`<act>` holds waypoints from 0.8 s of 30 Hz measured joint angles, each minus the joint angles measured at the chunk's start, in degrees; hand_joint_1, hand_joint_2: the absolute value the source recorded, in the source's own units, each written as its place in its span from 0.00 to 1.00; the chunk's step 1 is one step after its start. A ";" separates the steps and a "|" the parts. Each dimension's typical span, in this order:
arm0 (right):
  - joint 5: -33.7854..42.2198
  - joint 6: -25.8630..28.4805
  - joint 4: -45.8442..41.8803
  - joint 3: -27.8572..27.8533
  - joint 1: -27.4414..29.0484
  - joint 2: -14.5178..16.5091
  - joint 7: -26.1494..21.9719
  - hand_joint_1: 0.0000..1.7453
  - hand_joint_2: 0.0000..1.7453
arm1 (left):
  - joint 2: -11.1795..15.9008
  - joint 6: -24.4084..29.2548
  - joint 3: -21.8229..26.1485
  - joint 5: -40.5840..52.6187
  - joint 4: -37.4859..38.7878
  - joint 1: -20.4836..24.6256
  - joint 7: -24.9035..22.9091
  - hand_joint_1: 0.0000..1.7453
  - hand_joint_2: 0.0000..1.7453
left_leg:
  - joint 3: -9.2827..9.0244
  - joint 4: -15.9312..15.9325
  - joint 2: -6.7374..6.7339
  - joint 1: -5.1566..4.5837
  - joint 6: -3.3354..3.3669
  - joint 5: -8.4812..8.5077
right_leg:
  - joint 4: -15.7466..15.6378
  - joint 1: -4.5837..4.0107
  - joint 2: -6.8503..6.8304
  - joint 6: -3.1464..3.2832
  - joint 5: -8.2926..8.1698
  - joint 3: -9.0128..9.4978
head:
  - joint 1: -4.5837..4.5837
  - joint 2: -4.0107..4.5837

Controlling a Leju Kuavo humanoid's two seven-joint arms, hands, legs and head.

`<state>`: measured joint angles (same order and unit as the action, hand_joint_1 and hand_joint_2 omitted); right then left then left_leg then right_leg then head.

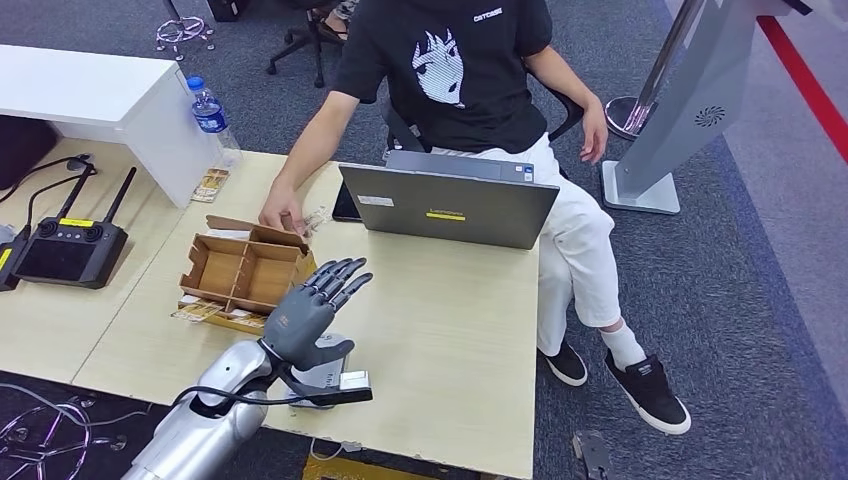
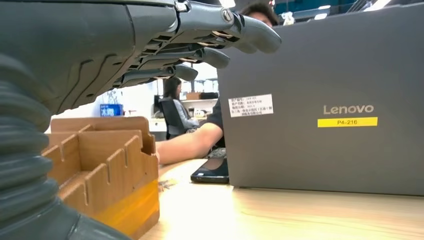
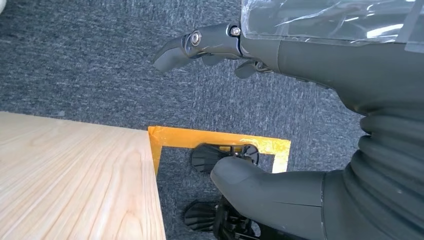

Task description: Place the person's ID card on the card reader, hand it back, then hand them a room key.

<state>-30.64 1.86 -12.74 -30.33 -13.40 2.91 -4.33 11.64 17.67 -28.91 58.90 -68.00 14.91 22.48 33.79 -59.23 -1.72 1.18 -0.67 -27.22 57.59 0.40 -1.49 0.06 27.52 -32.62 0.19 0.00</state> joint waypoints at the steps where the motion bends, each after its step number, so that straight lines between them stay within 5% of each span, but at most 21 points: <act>1: 0.06 0.00 0.00 -0.22 0.08 -0.07 -0.11 0.00 1.00 | 0.70 -0.15 -0.20 0.12 -1.07 -0.39 -0.42 0.00 1.00 | 0.00 0.00 0.00 0.00 0.00 0.00 | 0.00 0.00 0.00 0.00 0.00 0.00 | 0.01 0.00; 11: 0.09 -0.15 0.00 -1.76 0.98 -0.59 -0.73 0.00 1.00 | 8.73 0.56 1.24 1.14 -7.91 -6.66 -4.43 0.00 1.00 | 0.00 0.03 -0.01 0.00 0.00 0.00 | 0.00 0.00 0.01 0.00 0.03 0.00 | 0.00 0.00; 24: -0.60 -0.68 -0.02 -2.09 1.01 -0.60 -0.70 0.00 1.00 | 10.82 1.23 8.14 0.13 -8.00 -11.17 -3.90 0.00 1.00 | 0.00 0.02 0.01 0.00 -0.01 0.00 | 0.00 0.00 -0.02 0.00 0.03 0.01 | 0.01 0.00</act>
<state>-31.25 1.18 -12.76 -32.41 -12.39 2.32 -5.03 22.46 18.90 -20.77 59.02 -76.01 3.75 18.58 33.80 -59.21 -1.71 1.19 -0.68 -27.22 57.59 0.40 -1.51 0.06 27.55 -32.61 0.19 0.00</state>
